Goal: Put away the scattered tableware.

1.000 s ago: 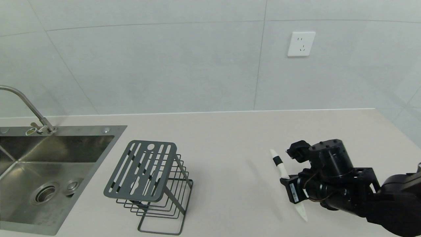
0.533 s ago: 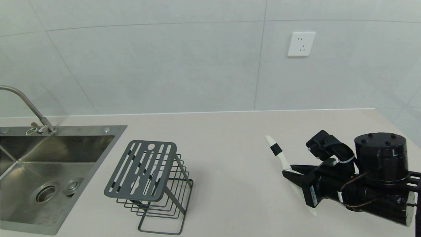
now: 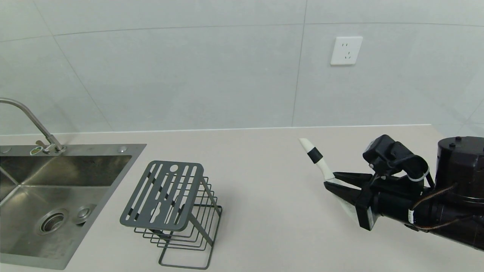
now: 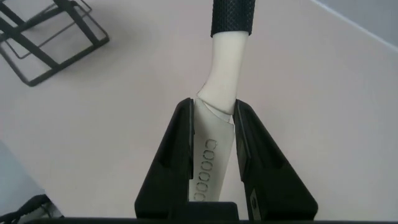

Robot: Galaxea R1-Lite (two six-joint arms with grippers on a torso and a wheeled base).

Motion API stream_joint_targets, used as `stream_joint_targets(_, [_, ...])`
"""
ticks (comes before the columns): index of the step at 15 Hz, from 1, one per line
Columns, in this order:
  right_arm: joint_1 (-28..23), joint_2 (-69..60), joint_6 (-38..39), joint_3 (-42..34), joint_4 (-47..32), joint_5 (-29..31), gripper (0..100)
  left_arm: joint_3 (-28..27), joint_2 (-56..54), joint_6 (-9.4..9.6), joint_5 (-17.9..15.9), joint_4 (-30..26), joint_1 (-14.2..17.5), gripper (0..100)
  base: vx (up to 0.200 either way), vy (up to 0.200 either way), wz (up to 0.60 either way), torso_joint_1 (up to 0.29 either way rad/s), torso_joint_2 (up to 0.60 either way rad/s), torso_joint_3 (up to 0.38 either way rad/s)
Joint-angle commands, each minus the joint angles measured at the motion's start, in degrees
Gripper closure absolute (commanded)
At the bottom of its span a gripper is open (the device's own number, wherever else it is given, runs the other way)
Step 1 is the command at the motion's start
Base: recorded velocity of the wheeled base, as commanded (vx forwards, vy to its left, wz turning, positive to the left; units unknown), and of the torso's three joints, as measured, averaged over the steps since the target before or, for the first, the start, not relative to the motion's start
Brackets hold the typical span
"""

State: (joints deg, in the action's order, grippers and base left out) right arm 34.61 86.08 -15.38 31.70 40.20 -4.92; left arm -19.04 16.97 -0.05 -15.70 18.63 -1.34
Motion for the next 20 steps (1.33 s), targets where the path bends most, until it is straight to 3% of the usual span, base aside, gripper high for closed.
stream_joint_targets(1, [0.0, -0.2, -0.8, 1.7, 0.4, -1.1, 100, -7.8, 17.6, 0.22, -6.4, 8.3, -3.8, 0, 0.000, 0.000, 0.00, 0.000, 0.00, 0.000])
stream_joint_targets(2, [0.0, -0.3, -2.0, 1.1, 1.9, -1.3, 100, -7.4, 24.9, 1.10, -10.3, 16.6, -6.3, 0, 0.000, 0.000, 0.00, 0.000, 0.00, 0.000])
stream_joint_targets(3, [0.0, -0.3, -2.4, 0.4, 2.8, -1.5, 100, -7.2, 27.9, 1.72, -11.6, 19.5, -7.1, 0, 0.000, 0.000, 0.00, 0.000, 0.00, 0.000])
stream_joint_targets(5, [0.0, -0.6, -3.2, -1.5, 5.6, -3.0, 100, -7.0, 35.0, 3.74, -17.4, 25.2, -11.4, 0, 0.000, 0.000, 0.00, 0.000, 0.00, 0.000])
stream_joint_targets(9, [0.0, -2.7, -5.1, -1.8, 6.1, -3.3, 100, -7.3, 42.6, 7.43, -20.7, 26.2, -18.1, 0, 0.000, 0.000, 0.00, 0.000, 0.00, 0.000])
stream_joint_targets(13, [2.0, -3.4, -5.2, -1.5, 6.6, -5.2, 100, -7.9, 48.2, 10.77, -30.2, 26.2, -20.1, 0, 0.000, 0.000, 0.00, 0.000, 0.00, 0.000])
stream_joint_targets(15, [4.2, -3.5, -5.2, -1.3, 6.6, -5.8, 100, -8.2, 50.3, 11.21, -31.9, 26.5, -21.6, 0, 0.000, 0.000, 0.00, 0.000, 0.00, 0.000])
stream_joint_targets(20, [5.0, -5.9, -6.9, -0.4, 6.6, -10.7, 100, -8.6, 59.1, 11.04, -34.4, 36.2, -23.3, 0, 0.000, 0.000, 0.00, 0.000, 0.00, 0.000])
